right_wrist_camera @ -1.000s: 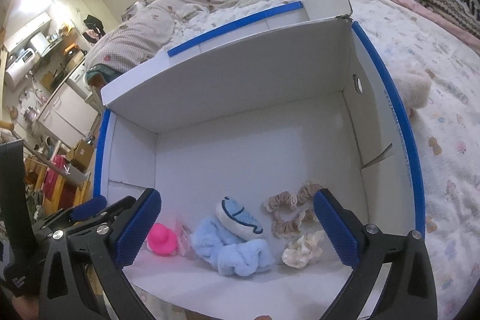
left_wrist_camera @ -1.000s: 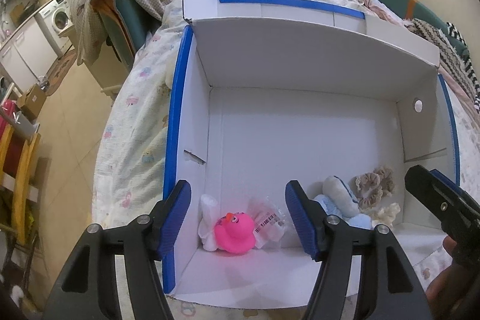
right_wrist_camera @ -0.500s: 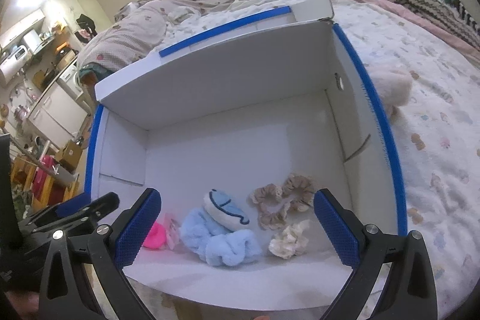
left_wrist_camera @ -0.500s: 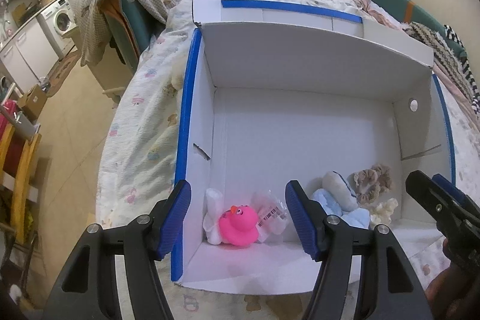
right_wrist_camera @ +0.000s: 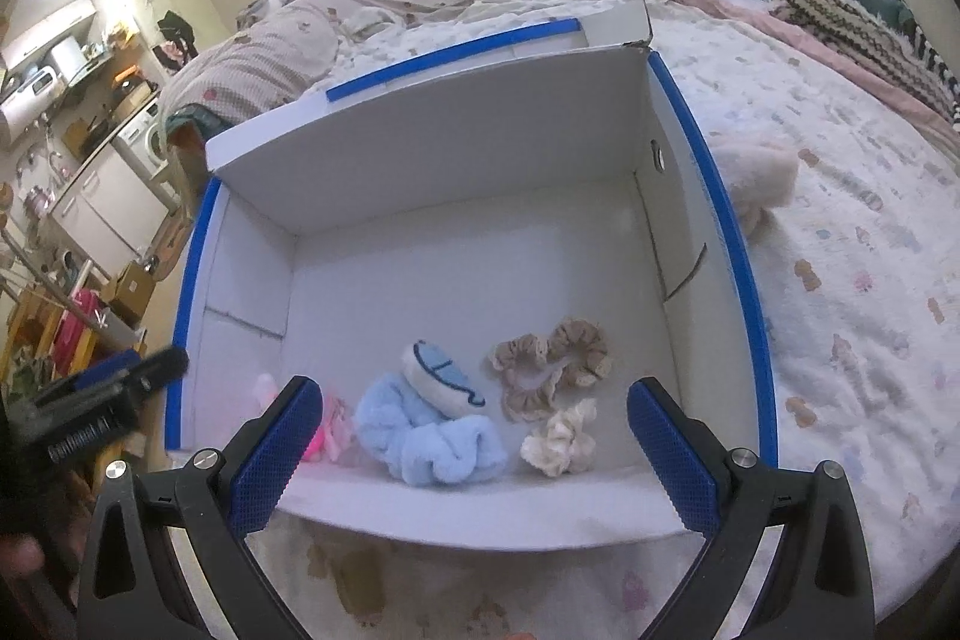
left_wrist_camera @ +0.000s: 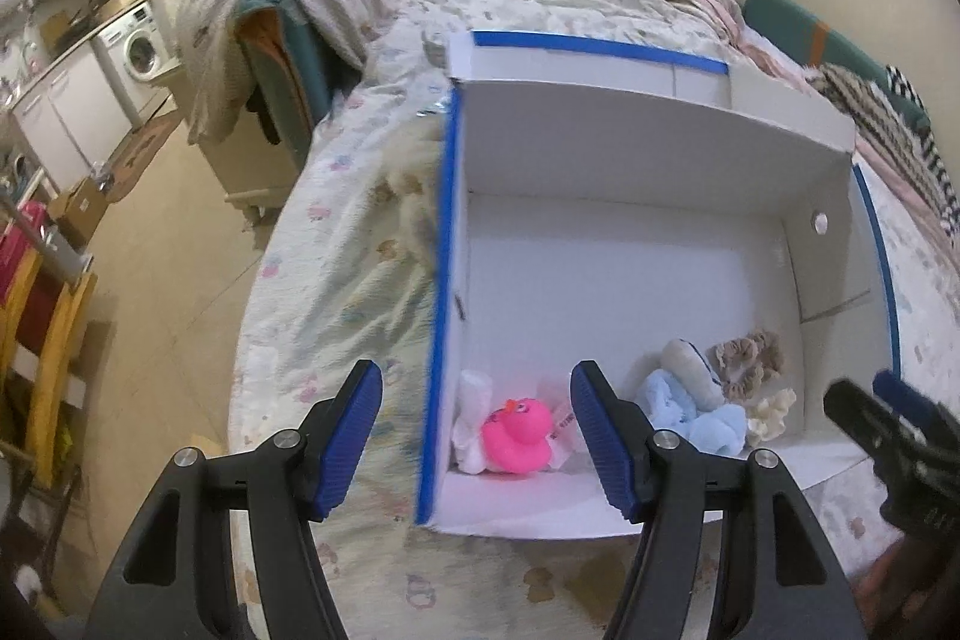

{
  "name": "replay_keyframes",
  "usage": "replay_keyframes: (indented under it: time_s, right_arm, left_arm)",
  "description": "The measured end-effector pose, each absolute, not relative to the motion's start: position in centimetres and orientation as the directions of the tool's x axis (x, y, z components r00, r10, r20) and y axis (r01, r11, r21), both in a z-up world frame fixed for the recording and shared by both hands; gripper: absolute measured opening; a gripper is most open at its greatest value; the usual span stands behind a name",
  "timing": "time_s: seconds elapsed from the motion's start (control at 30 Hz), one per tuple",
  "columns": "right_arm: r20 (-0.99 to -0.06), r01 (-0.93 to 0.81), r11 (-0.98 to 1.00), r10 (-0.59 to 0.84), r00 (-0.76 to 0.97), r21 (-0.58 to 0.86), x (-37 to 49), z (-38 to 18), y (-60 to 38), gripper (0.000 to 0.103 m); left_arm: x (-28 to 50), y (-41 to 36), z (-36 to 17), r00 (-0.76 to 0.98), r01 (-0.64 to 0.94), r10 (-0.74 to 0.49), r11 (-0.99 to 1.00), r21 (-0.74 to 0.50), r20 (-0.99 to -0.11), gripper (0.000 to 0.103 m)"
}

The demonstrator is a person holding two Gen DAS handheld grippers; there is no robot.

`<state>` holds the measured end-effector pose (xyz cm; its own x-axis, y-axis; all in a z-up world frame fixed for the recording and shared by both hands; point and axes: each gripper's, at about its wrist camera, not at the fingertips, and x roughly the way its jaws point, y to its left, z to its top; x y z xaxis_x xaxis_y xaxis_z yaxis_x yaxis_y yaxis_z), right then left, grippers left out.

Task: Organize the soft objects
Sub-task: 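Withdraw both open tools from the box toward the bed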

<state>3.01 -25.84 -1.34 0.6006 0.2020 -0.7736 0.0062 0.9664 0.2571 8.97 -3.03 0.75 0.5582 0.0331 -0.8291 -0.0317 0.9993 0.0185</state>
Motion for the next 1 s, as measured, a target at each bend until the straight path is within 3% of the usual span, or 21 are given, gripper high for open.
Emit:
replay_keyframes:
  time_s: [1.0]
  right_arm:
    - [-0.834, 0.066, 0.960, 0.203, 0.513, 0.274, -1.5, -3.5, -27.2, 0.103]
  left_arm:
    - [3.6, 1.0, -2.1, 0.467, -0.106, 0.028, 0.994, -0.025, -0.884, 0.062]
